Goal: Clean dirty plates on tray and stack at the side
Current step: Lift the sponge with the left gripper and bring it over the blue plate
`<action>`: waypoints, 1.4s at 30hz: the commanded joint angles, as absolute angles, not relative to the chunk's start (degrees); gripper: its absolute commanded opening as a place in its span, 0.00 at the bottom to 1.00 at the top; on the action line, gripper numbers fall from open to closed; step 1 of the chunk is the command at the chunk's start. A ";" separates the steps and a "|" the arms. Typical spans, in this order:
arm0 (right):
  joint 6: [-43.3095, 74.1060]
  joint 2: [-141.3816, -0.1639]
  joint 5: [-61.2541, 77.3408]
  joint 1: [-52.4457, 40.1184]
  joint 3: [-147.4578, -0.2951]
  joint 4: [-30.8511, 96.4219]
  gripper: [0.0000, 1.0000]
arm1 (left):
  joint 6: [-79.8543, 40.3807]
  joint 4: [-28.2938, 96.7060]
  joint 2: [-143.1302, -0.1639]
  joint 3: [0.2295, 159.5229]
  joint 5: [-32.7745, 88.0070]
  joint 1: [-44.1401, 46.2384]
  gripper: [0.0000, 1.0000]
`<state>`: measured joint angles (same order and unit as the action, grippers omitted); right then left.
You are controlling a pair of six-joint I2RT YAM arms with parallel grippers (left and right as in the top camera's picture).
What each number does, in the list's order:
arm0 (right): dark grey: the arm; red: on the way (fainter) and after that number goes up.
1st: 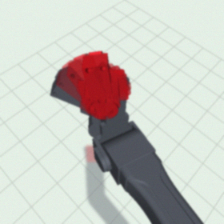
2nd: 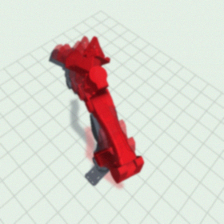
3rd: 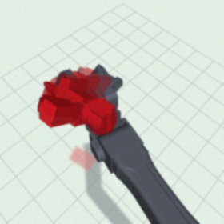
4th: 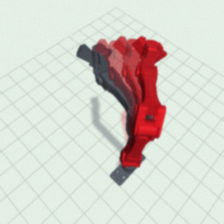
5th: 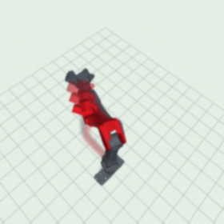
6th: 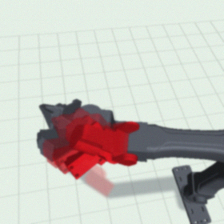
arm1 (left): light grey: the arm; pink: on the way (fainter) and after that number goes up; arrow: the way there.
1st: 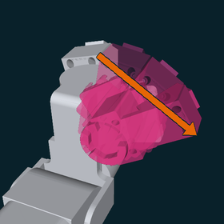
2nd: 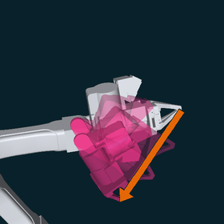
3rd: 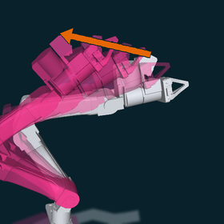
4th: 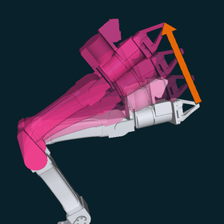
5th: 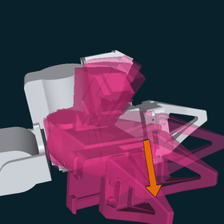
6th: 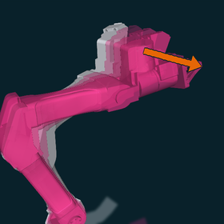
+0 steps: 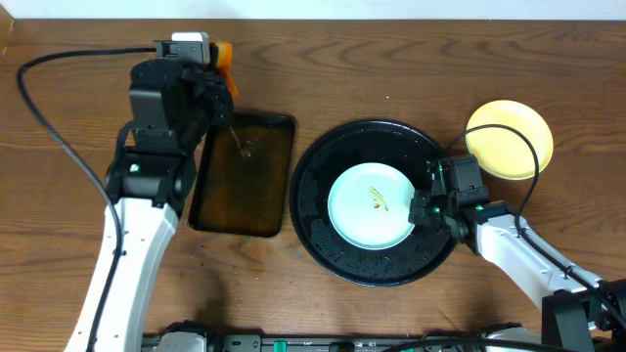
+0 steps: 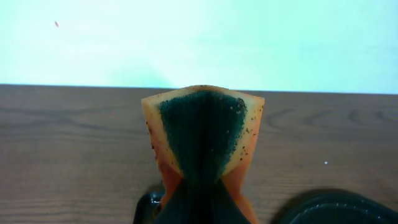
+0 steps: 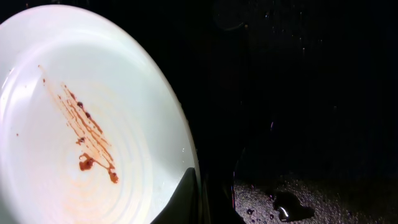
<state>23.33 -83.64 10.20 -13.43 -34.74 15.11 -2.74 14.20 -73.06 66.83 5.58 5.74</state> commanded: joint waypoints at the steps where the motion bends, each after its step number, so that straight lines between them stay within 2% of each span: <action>1: 23.53 -83.70 9.19 -13.69 -34.81 15.00 0.01 | -1.69 14.11 -71.96 67.40 4.84 5.58 0.07; 7: 23.55 -83.70 9.19 -13.69 -34.81 15.00 0.01 | -1.74 18.00 -75.85 67.33 4.84 5.58 0.07; 16: 23.55 -83.70 9.21 -13.69 -34.81 14.98 0.01 | -3.79 30.41 -87.48 67.33 5.56 5.61 0.07; 29: 23.55 -83.70 9.23 -13.69 -34.81 14.98 0.01 | -6.17 39.90 -87.59 70.15 14.59 6.24 0.07; 35: 23.55 -83.70 9.23 -13.69 -34.81 15.00 0.01 | -6.81 41.08 -87.59 71.94 16.01 10.83 0.07; 42: 23.55 -83.70 9.23 -13.69 -34.81 15.00 0.01 | -11.84 38.09 -90.02 71.96 16.73 21.67 0.07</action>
